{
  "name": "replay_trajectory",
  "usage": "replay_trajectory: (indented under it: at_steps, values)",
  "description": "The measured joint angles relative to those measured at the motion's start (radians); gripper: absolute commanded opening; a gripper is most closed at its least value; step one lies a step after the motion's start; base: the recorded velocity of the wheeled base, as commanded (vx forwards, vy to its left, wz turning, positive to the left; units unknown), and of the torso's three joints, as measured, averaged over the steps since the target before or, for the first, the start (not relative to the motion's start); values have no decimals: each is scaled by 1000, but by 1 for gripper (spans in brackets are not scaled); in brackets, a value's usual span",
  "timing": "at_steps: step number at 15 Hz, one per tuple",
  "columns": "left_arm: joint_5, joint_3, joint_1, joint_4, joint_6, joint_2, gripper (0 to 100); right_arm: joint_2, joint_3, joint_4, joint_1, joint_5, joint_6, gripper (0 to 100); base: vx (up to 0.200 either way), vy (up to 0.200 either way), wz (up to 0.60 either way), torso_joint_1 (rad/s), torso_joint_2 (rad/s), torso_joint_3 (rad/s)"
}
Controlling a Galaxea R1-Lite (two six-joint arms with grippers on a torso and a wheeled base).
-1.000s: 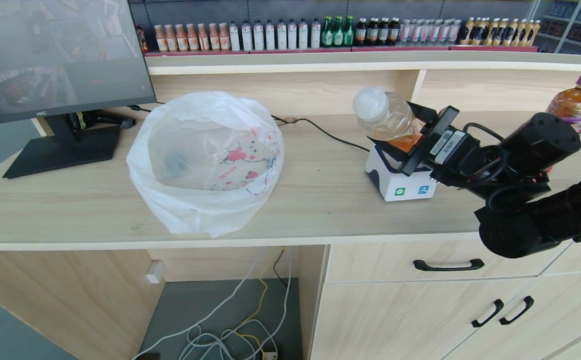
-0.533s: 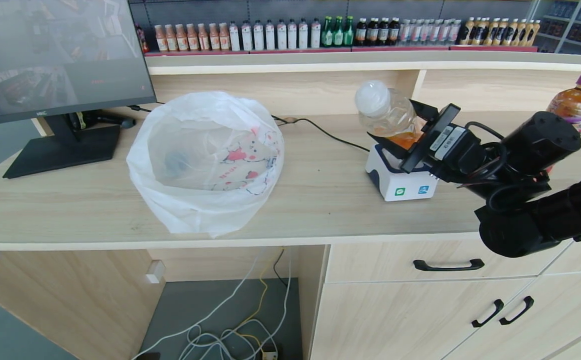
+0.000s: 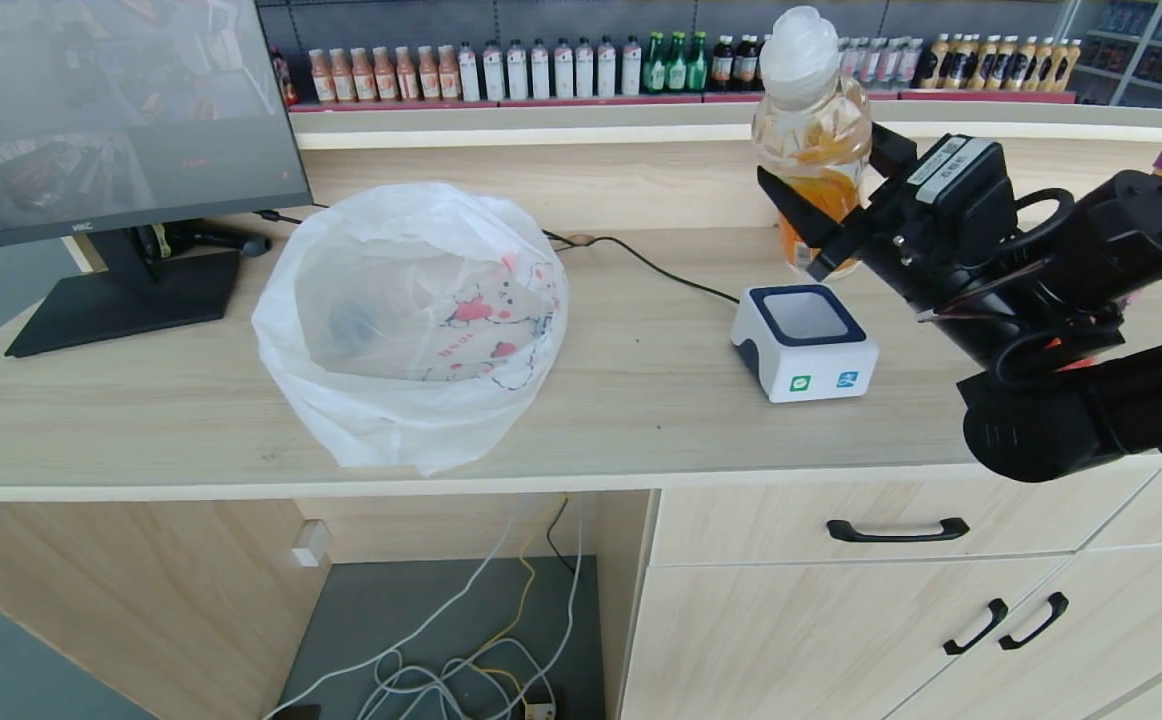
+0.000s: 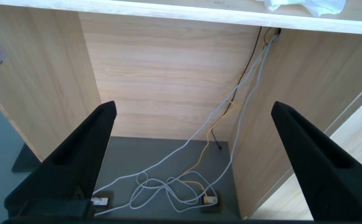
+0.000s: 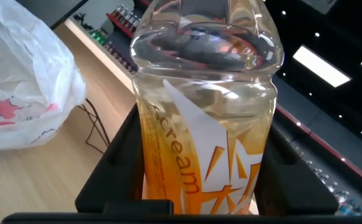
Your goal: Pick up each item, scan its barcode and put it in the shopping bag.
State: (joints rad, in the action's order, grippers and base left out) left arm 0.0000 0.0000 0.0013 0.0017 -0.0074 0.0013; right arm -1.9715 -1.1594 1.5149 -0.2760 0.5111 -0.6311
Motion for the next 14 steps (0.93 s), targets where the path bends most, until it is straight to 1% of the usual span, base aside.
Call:
replay_trajectory:
  at_steps: [4, 6, 7, 8, 11, 13, 14]
  values:
    - [0, 0, 0, 0, 2, 0, 100, 35, -18, -4, -26, -121, 146, 0, 0, 0, 0, 0, 0, 0]
    - [0, 0, -1, 0, 3, 0, 100, 63, -15, -33, -29, -143, 210, 0, 0, 0, 0, 0, 0, 0]
    - [0, 0, -1, 0, 4, 0, 100, 78, -8, -49, -29, -171, 251, 0, 0, 0, 0, 0, 0, 0]
    - [0, 0, -1, 0, 3, 0, 100, 91, 7, -51, -29, -211, 287, 0, 0, 0, 0, 0, 0, 0]
    - [0, 0, -1, 0, 4, 0, 100, 121, 59, -47, -36, -379, 413, 0, 0, 0, 0, 0, 0, 0]
    - [0, 0, -1, 0, 2, 0, 100, 131, 72, -46, -52, -434, 482, 0, 0, 0, 0, 0, 0, 0]
    - [0, 0, -1, 0, 2, 0, 100, 133, 76, -46, -57, -440, 497, 0, 0, 0, 0, 0, 0, 0]
